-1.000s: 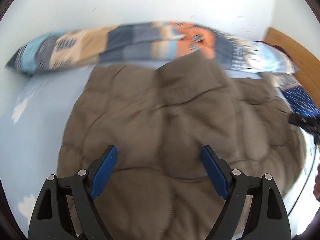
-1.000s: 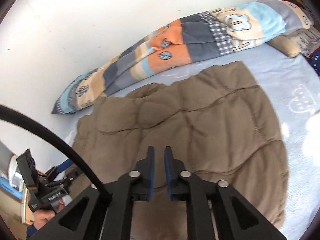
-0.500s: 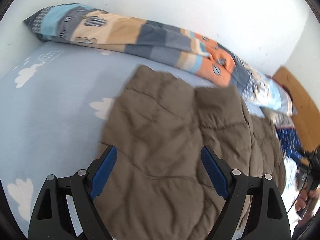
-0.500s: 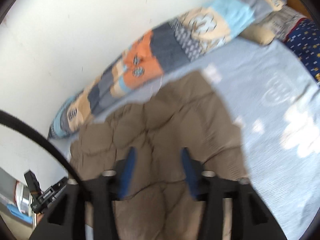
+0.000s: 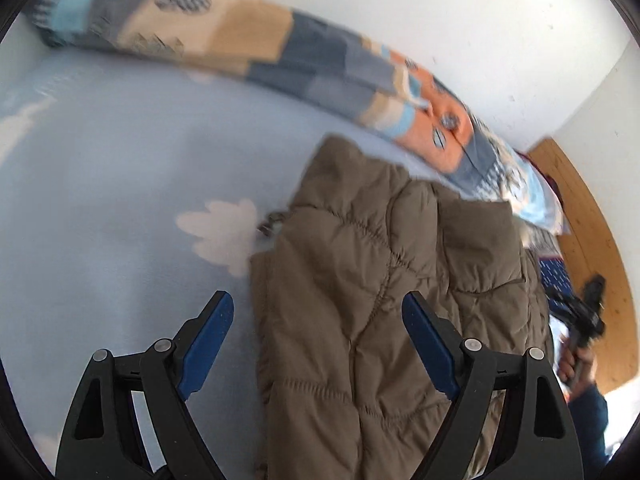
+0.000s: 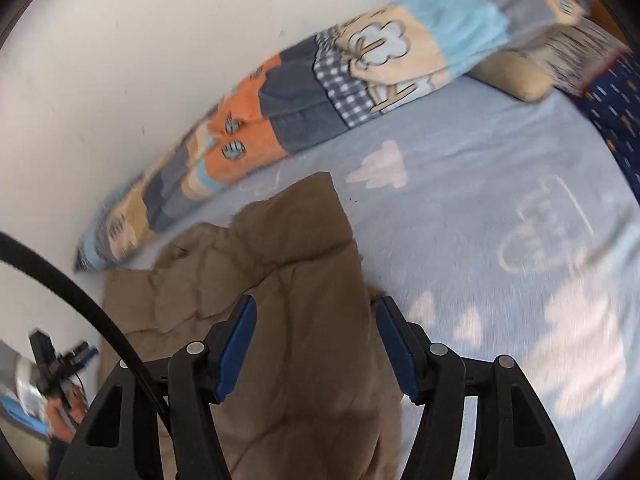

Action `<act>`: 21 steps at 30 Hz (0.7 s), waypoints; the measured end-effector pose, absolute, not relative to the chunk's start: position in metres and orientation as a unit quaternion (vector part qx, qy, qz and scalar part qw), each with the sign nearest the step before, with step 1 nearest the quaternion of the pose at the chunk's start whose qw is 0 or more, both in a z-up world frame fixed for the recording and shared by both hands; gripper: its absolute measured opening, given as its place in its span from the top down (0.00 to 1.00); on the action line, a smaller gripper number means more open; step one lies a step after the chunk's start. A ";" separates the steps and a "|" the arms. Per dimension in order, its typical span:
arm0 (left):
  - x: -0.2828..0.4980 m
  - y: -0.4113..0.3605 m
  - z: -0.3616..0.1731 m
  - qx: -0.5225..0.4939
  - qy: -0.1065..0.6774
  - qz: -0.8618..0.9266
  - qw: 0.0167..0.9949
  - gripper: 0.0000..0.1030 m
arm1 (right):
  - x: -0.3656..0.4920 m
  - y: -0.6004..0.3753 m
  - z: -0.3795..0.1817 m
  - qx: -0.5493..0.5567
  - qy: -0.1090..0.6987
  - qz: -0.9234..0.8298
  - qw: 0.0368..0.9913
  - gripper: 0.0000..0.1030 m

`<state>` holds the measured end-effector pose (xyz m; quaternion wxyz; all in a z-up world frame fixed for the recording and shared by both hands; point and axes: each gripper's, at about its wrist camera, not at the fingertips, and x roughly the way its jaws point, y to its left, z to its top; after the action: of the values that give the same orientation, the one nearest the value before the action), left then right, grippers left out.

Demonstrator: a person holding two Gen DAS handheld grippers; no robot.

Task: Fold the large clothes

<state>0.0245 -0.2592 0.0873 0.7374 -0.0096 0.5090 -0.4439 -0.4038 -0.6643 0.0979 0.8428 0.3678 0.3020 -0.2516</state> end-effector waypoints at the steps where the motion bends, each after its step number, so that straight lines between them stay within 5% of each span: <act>1: 0.029 -0.266 0.082 -0.013 0.516 -0.453 0.727 0.17 | -0.395 -0.673 0.093 0.369 0.315 -0.237 0.841 0.34; 6: 0.043 -0.297 0.076 -0.012 0.506 -0.467 0.725 0.22 | -0.363 -0.690 0.077 0.368 0.339 -0.185 0.846 0.39; 8: 0.050 -0.311 0.076 0.011 0.507 -0.444 0.739 0.54 | -0.356 -0.688 0.079 0.350 0.339 -0.184 0.854 0.70; 10: 0.056 -0.325 0.078 0.045 0.498 -0.409 0.764 0.76 | -0.349 -0.686 0.083 0.319 0.347 -0.199 0.859 0.79; 16: 0.063 -0.340 0.065 0.088 0.491 -0.350 0.793 0.77 | -0.333 -0.694 0.087 0.258 0.355 -0.295 0.849 0.81; 21: 0.061 -0.346 0.048 0.125 0.494 -0.317 0.800 0.60 | -0.305 -0.695 0.043 0.245 0.431 -0.316 0.809 0.72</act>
<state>0.0606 -0.3464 0.0481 0.8001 0.1250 0.4938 -0.3169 -0.3048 -0.6953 0.0432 0.8088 0.2451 0.4309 -0.3163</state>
